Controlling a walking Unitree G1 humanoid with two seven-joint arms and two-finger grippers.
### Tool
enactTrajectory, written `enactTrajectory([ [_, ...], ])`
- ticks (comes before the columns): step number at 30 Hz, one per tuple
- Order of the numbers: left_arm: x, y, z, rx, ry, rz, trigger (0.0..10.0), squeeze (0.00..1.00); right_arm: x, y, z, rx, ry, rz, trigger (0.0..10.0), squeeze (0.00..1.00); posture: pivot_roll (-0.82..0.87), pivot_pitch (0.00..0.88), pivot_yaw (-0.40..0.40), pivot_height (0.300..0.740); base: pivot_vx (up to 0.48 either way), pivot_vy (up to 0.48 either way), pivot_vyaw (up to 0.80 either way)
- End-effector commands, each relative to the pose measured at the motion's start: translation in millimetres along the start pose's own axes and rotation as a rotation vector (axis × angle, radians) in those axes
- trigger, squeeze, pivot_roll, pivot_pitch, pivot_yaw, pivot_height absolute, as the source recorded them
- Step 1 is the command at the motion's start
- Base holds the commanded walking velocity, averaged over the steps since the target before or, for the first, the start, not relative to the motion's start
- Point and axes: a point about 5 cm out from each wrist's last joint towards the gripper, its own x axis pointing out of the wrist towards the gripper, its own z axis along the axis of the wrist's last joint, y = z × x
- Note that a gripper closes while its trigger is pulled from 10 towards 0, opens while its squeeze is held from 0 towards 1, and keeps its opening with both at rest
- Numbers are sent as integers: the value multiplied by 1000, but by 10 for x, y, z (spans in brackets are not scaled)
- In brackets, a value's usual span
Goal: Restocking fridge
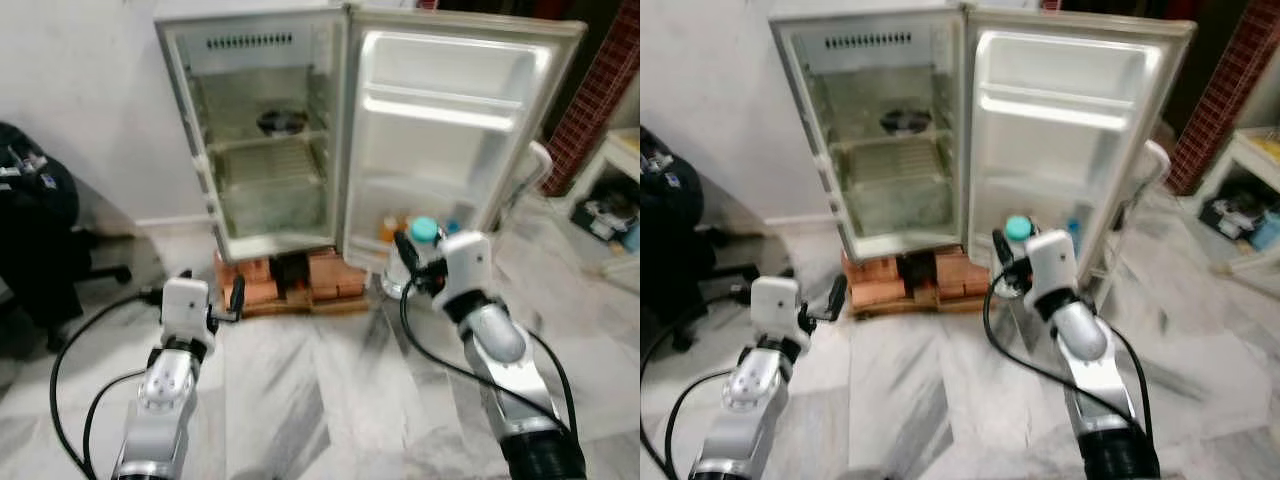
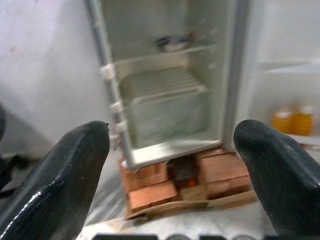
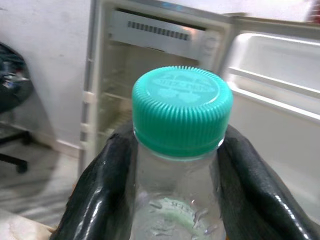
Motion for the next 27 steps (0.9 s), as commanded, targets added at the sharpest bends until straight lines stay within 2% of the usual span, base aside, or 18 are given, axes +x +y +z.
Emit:
enactTrajectory([
  [1, 38, -44, 43, 2, -14, -12, 10000, 0, 2, -69, 86, -32, -38, -4, 10000, 0, 20, 0, -34, 740, 472, 0, 581],
  [10, 50, -67, 44, 2, -14, -19, 10000, 0, -1, -59, 79, -33, -36, 5, 10000, 0, 19, 0, -34, 740, 471, 0, 769],
  [27, 66, -87, 43, 40, -12, -21, 10000, 0, 11, -88, 65, -38, -24, -17, 10000, 0, 18, 0, -34, 740, 450, -34, 0],
])
